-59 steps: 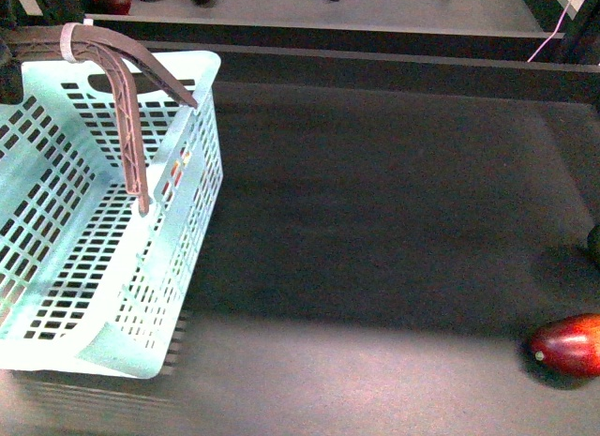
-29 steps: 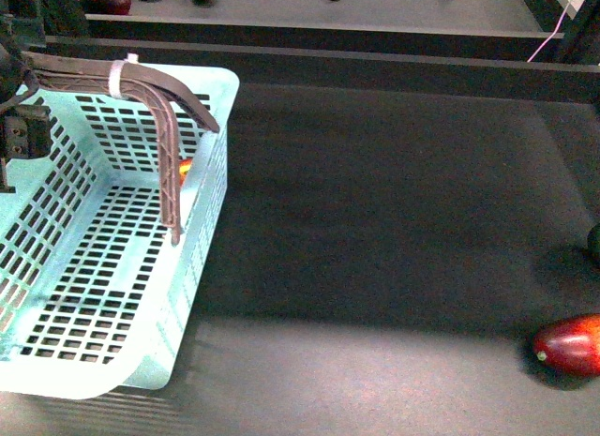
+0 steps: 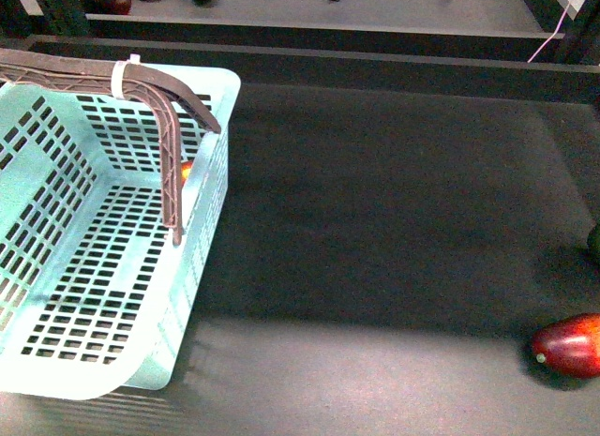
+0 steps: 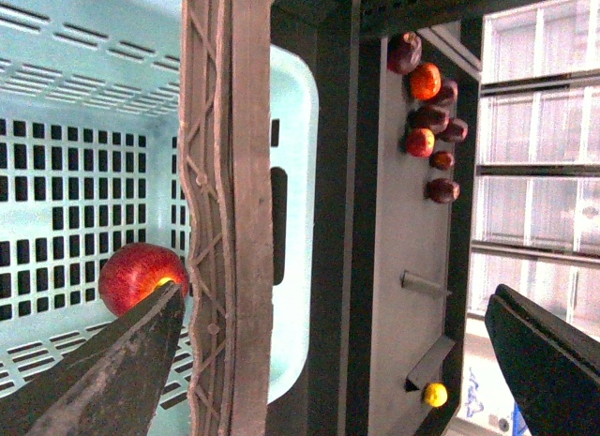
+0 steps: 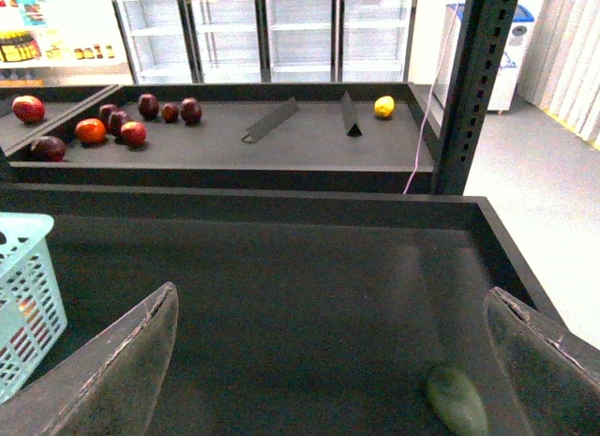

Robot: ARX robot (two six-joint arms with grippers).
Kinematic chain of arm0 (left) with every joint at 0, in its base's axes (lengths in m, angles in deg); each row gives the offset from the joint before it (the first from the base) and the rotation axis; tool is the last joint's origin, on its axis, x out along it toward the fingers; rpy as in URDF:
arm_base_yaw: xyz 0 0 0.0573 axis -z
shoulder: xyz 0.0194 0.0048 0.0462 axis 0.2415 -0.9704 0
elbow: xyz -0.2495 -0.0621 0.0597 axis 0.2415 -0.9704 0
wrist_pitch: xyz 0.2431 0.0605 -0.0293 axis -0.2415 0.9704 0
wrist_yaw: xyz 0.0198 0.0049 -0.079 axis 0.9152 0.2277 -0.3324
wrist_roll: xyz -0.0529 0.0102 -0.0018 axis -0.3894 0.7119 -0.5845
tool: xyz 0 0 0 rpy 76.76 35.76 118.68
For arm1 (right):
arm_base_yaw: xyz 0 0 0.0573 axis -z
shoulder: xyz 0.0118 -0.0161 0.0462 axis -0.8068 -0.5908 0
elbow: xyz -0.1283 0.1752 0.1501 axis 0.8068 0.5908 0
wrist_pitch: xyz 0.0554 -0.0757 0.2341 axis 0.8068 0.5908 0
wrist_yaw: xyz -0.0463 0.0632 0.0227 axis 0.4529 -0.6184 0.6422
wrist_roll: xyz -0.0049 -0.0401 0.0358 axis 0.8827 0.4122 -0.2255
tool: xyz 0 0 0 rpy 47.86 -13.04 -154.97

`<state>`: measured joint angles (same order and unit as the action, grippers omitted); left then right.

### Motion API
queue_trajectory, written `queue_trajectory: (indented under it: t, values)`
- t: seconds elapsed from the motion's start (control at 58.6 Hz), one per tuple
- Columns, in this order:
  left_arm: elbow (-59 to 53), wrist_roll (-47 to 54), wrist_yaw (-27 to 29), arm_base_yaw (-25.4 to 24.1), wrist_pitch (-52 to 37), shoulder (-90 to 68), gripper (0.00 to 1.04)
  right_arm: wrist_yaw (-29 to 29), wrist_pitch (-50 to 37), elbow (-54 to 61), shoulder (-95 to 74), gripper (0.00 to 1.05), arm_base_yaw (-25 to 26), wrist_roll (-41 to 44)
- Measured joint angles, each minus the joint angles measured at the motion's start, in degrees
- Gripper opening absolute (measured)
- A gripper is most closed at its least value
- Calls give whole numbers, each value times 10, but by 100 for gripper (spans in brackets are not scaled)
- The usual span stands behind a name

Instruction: Pick apple with right arm and hold basket with left

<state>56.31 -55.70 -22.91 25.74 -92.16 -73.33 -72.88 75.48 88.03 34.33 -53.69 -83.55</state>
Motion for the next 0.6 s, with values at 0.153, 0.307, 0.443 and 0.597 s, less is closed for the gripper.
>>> queue_trajectory:
  t: [0.153,0.307,0.443,0.597]
  values:
    - [2,0,2,3,7,21,98,0,0,0,0,96,0,0]
    - [-123,334,-177,-21,-316,29,76,0,0,0,0,96,0,0]
    - [-233,727,-216,-42,-484,94,48,0,0,0,0,96,0,0]
    - [-309,888,-232,-59,-491,153,17,0,0,0,0,96,0,0]
